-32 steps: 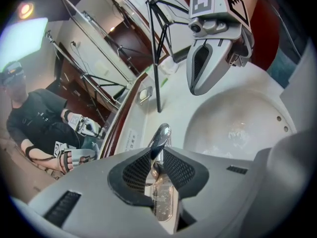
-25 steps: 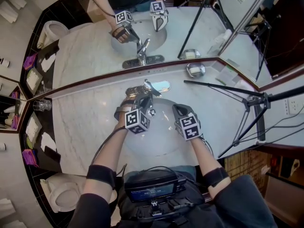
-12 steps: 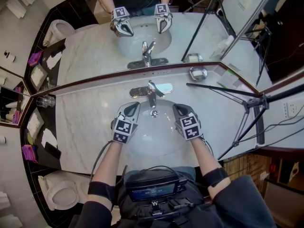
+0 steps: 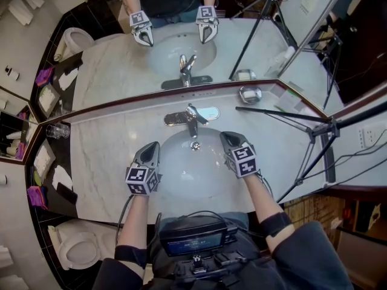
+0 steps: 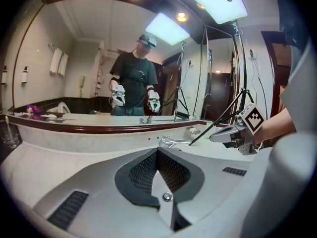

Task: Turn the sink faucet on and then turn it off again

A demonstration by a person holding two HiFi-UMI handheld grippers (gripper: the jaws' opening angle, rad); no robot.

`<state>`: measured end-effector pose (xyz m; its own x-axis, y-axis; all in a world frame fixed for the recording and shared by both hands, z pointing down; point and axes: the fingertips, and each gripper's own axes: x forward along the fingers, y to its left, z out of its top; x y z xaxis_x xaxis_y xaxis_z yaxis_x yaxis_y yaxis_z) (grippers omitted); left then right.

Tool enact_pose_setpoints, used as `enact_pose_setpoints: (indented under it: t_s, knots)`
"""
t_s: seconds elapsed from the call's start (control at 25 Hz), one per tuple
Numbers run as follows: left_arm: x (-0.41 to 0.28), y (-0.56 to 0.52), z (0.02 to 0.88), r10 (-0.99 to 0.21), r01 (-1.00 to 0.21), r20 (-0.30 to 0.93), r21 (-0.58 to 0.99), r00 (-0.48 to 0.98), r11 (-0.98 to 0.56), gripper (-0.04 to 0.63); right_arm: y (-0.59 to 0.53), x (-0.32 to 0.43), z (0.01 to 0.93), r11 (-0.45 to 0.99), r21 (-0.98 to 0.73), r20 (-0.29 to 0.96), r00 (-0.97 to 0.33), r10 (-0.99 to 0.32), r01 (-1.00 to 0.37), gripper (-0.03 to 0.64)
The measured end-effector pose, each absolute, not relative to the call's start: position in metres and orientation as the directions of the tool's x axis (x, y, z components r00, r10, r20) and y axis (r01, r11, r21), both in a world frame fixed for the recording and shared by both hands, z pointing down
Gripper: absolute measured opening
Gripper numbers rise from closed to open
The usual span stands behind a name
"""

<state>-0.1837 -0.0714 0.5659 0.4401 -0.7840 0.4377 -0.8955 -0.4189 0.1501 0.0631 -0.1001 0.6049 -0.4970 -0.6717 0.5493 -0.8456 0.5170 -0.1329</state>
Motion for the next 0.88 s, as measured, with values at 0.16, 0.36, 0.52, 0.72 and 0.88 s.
enact_pose_setpoints:
  t_s: [0.16,0.36,0.52,0.72,0.88]
  knots:
    - [-0.187,-0.066,0.563,-0.8,-0.904,0.424,0.158,0.425,-0.397,0.001,-0.101,0.067,0.607,0.518,-0.138,0.546,-0.502,-0.671,-0.844,0.018]
    - [-0.192,-0.063,0.568,-0.806,-0.914,0.431,0.166,0.405,-0.37,0.0,-0.102,0.067,0.605,0.521,-0.137,0.549,-0.503,-0.668,-0.842,0.02]
    - [-0.195,-0.065,0.569,-0.819,-0.923,0.425,0.152,0.385,-0.354,0.0,-0.102,0.067,0.608,0.524,-0.13,0.556,-0.5,-0.664,-0.842,0.02]
    - [-0.192,-0.074,0.57,-0.822,-0.925,0.427,0.126,0.377,-0.358,0.0,-0.102,0.066,0.608,0.52,-0.129,0.56,-0.495,-0.665,-0.844,0.02]
    - [-0.175,-0.083,0.571,-0.8,-0.902,0.443,0.051,0.404,-0.428,0.034,-0.102,0.066,0.605,0.512,-0.134,0.563,-0.49,-0.665,-0.848,0.02]
